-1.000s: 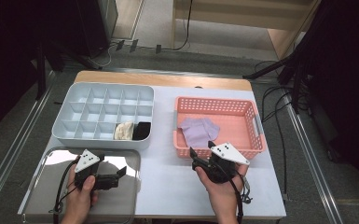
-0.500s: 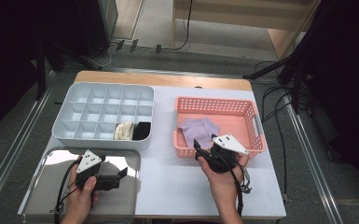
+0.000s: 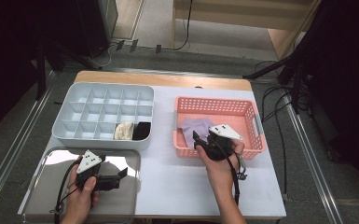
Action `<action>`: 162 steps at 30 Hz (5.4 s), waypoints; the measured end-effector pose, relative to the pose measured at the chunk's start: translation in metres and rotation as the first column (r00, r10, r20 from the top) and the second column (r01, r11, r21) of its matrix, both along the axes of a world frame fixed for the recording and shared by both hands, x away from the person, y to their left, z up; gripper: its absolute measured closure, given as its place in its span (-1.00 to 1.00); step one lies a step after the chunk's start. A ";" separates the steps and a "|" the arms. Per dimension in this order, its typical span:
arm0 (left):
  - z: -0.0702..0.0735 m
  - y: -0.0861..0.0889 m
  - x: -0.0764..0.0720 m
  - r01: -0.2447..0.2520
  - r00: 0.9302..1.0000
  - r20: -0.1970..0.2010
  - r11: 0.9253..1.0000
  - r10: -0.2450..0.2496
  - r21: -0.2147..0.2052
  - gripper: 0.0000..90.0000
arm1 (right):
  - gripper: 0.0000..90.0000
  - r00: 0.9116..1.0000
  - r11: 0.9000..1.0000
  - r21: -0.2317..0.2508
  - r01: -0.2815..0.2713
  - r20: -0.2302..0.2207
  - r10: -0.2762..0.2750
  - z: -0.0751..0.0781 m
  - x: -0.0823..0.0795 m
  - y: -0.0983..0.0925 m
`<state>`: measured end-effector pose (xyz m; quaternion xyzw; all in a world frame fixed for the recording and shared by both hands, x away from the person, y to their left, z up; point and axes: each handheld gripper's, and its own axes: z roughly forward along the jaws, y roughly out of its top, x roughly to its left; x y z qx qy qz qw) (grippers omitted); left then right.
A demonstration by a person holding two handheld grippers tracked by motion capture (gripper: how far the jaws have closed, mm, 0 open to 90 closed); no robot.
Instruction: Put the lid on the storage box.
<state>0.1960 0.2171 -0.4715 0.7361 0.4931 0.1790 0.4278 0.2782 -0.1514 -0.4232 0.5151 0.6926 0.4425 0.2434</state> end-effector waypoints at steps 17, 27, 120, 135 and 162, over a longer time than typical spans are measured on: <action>0.000 0.001 0.000 0.001 1.000 -0.006 1.000 -0.001 -0.006 -0.96 | 0.34 0.994 0.997 -0.017 0.074 -0.075 -0.075 -0.011 0.030 -0.011; 0.001 0.003 -0.001 -0.013 1.000 0.008 1.000 0.014 -0.026 -0.96 | 0.50 0.969 0.993 -0.031 0.112 -0.220 -0.116 -0.021 0.047 -0.012; 0.001 0.003 0.000 -0.014 1.000 0.017 1.000 0.015 -0.028 -0.96 | 0.98 0.995 0.998 0.052 0.021 0.095 -0.026 -0.008 0.001 -0.011; 0.001 0.002 -0.001 -0.015 1.000 0.026 1.000 0.015 -0.023 -0.96 | 0.98 0.991 0.997 0.068 0.028 0.131 -0.036 0.000 -0.006 -0.008; 0.001 0.002 -0.002 -0.009 0.999 0.037 1.000 0.010 -0.027 -0.96 | 0.98 0.986 0.996 0.089 0.019 0.163 -0.033 0.011 -0.023 -0.013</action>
